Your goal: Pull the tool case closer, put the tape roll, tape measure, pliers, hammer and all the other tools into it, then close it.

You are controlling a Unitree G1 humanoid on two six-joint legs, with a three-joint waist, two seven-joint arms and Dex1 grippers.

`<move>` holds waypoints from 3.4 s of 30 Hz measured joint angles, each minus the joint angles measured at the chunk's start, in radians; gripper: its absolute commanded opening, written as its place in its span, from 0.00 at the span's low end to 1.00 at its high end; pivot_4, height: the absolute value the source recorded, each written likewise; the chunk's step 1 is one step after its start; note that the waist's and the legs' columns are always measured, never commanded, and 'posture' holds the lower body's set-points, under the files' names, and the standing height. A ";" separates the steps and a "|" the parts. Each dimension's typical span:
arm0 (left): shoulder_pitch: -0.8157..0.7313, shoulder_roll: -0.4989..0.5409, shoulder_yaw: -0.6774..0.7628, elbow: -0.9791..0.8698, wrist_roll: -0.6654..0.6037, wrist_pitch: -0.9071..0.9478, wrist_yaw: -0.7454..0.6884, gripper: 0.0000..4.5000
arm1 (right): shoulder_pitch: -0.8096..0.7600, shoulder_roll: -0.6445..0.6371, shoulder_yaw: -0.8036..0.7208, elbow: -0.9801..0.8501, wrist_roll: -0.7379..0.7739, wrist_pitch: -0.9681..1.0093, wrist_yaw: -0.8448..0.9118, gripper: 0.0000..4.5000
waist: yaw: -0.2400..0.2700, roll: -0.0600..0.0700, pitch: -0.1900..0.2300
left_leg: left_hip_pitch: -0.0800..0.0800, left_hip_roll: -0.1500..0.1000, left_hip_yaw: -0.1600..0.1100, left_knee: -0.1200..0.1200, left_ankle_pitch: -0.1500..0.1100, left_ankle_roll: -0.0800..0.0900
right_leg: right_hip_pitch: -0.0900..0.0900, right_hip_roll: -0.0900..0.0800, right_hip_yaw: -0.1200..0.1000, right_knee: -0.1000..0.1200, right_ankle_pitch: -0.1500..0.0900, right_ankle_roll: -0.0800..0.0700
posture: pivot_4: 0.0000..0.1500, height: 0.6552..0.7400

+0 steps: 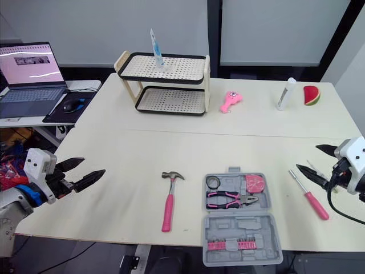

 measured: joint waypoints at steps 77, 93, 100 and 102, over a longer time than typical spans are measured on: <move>-0.473 -0.181 -0.979 0.153 0.465 -0.329 -0.520 0.00 | -0.011 -0.223 0.600 0.160 -0.374 -0.346 0.267 0.00 | -0.003 0.001 0.000 | -0.001 0.001 0.004 0.003 0.000 0.000 | 0.000 0.007 0.000 0.000 0.000 0.000 | 1.00 1.00; -0.418 -0.272 -1.020 0.097 0.535 -0.227 -0.406 0.00 | -0.041 -0.174 0.677 0.151 -0.393 -0.312 0.265 0.00 | -0.001 0.001 0.000 | -0.001 0.001 0.004 0.003 0.000 0.000 | 0.000 0.006 -0.001 0.000 0.000 0.000 | 1.00 1.00; -0.410 -0.282 -1.023 0.090 0.540 -0.196 -0.384 0.00 | -0.042 -0.151 0.679 0.151 -0.418 -0.304 0.252 0.00 | -0.001 0.001 0.000 | -0.001 0.001 0.004 0.003 0.000 0.000 | 0.000 0.006 -0.001 0.001 0.000 0.000 | 1.00 1.00; -0.408 -0.279 -1.023 0.080 0.544 -0.183 -0.380 0.00 | -0.046 -0.142 0.679 0.151 -0.424 -0.304 0.248 0.00 | -0.003 0.001 0.000 | 0.000 0.001 0.004 0.003 0.000 0.000 | 0.001 0.007 -0.001 0.001 0.000 0.000 | 1.00 1.00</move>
